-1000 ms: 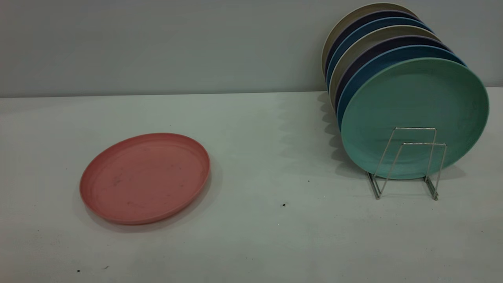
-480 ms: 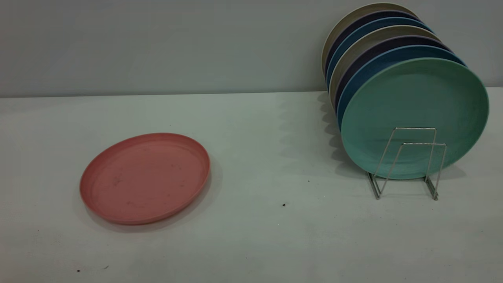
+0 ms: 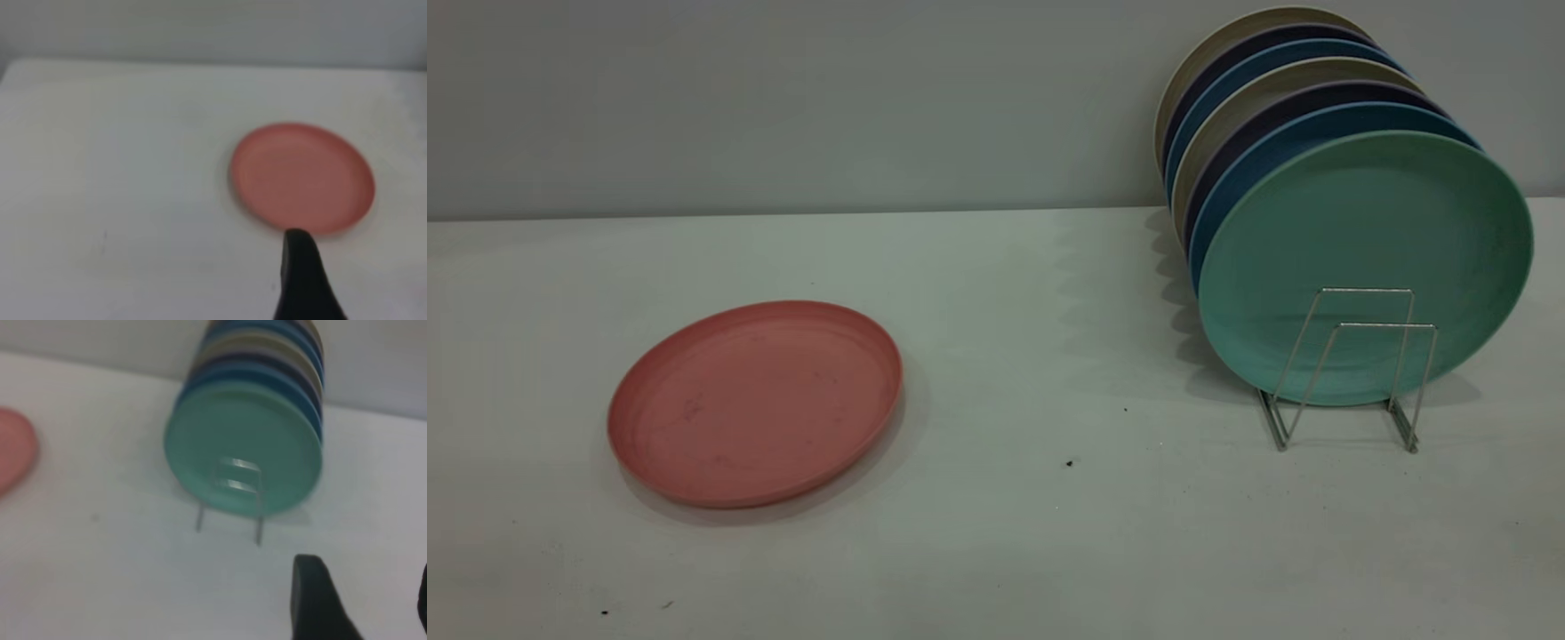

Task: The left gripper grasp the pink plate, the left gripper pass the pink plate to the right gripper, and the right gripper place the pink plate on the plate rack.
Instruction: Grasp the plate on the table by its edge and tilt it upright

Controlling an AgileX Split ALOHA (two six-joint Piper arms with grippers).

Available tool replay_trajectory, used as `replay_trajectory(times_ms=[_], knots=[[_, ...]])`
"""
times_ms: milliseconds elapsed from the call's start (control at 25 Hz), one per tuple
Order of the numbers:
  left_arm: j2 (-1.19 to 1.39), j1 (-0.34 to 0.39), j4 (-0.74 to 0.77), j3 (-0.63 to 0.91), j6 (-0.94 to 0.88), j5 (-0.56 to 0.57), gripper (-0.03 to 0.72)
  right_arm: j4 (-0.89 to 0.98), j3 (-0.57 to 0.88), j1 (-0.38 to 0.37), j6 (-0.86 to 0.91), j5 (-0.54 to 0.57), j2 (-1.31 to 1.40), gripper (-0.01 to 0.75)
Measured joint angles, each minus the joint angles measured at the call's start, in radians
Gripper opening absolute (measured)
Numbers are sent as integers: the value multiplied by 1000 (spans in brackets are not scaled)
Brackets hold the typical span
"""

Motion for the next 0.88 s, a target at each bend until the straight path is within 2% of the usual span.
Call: replay_trajectory(times_ms=[160,280,320,400,640,760,880], knots=[[253,0,-2,0,-2,-79,463,129,-1,0,-114,-104,202,386],[459,0,-71,0,33,-170,462,273,-18,0,-241,-139,352,388],[529,0,-128,0,80,-199,462,273,-18,0,-241,-139,352,388],[650,0,-272,0,215,-248,464,429,-57,0,-406,-146,499,393],[1002,0,-877,0,806,-324,466,707,-101,0,-668,-174,701,394],[1161,10,-1067,-24,1008,-368,468,787,-101,0,-748,-178,764,394],[1321,55,-1124,-88,1076,-347,467,817,-102,0,-782,-178,803,394]])
